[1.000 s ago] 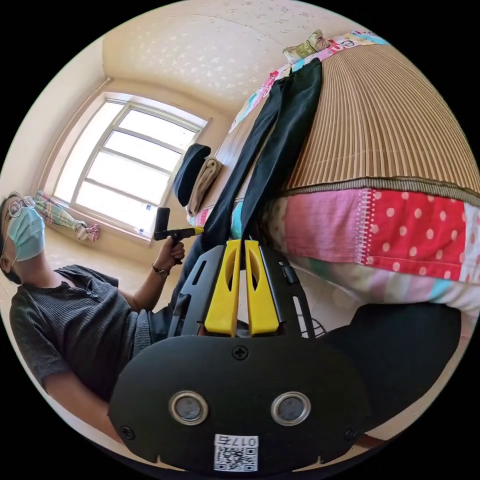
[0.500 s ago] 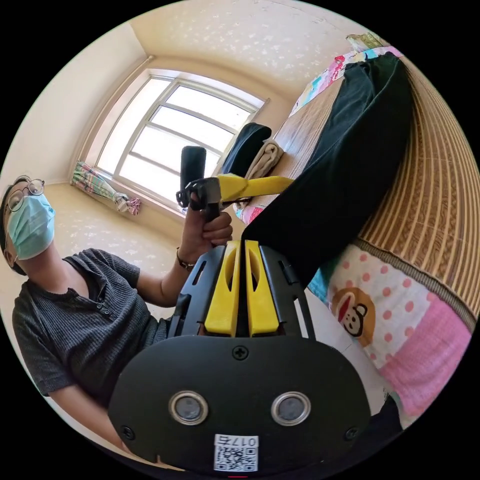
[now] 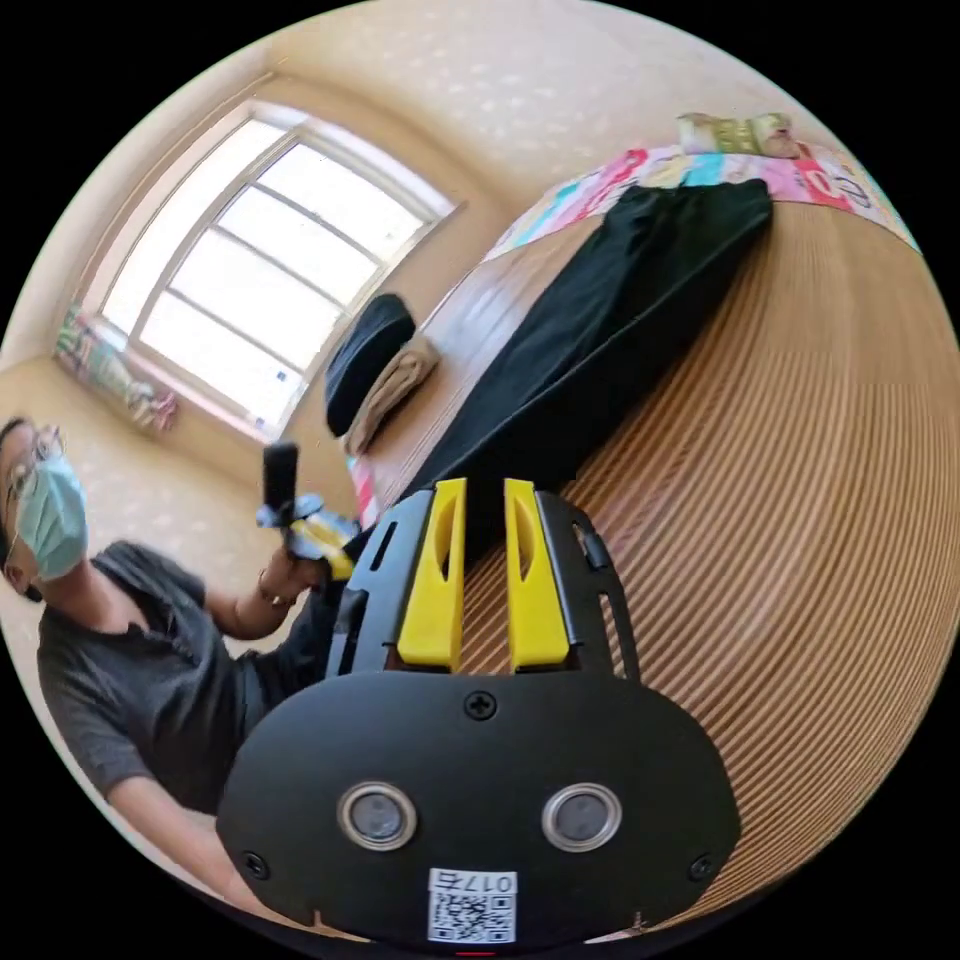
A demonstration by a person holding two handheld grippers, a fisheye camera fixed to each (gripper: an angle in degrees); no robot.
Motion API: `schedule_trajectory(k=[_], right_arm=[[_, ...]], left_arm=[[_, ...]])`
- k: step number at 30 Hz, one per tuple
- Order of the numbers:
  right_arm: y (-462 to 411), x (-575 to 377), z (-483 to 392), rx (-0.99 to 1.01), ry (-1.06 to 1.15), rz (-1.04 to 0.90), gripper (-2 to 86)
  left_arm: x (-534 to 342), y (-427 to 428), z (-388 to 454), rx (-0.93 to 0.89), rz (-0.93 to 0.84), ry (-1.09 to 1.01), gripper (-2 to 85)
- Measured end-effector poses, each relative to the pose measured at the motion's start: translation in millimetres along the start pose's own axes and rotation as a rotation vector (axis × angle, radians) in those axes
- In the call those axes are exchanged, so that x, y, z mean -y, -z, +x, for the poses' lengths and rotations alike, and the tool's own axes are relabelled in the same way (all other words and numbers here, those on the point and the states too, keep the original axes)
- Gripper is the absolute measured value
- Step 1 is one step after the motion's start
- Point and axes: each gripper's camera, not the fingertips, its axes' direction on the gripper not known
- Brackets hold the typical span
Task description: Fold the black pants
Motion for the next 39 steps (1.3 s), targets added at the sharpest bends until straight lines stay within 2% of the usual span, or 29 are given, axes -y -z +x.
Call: schedule_trajectory(k=[2,7,9,13,16,19,23,26,29,33,36,39], right_arm=[[-6.8,45.4,41.6,-0.056,-0.132,0.079,16.2],[-51.2,136.3,104.2,-0.119,-0.33,0.204,16.9],[-80.8,171.3,110.1,-0.251,-0.398,0.166,15.0],[-113.2,219.5,96.5,-0.507,-0.399,0.12,9.8],[-138.2,259.9,79.8,-0.539,-0.351,0.083,3.8],[-173.4,297.6,31.8,-0.707,-0.248,0.046,2.2],[-251.9,330.7,-88.3,-1.087,0.06,0.126,1.5],[-325.0,339.9,-160.1,-1.198,0.336,0.124,1.5],[-372.9,349.4,-199.3,-1.116,0.415,0.111,1.6],[-405.6,367.4,-188.8,-0.897,0.271,0.014,2.2],[-383.5,348.5,-177.0,-0.687,0.192,0.11,2.8],[-347.2,302.9,-172.4,-0.504,0.211,0.161,4.9]], left_arm=[[-4.6,2.5,-3.2,0.001,0.003,0.009,-0.6],[-18.5,5.9,-13.9,-0.019,-0.01,0.037,-0.6],[-22.0,8.0,-16.6,-0.022,-0.037,0.038,-0.6],[-29.0,18.7,-24.7,-0.02,-0.054,0.034,-0.7],[-31.1,24.1,-36.5,-0.102,-0.042,0.033,-0.8],[-38.4,31.5,-54.8,-0.197,0.021,0.064,-0.9],[-44.9,47.7,-68.7,-0.264,0.071,0.111,-0.9],[-52.2,63.0,-70.3,-0.3,0.111,0.131,-0.9],[-64.0,79.1,-69.7,-0.248,0.134,0.143,-0.9],[-83.3,92.5,-90.9,-0.131,0.11,0.23,-0.8],[-100.7,100.3,-111.3,-0.103,0.11,0.294,-0.6],[-115.0,106.0,-122.9,-0.092,0.111,0.325,-0.1]])
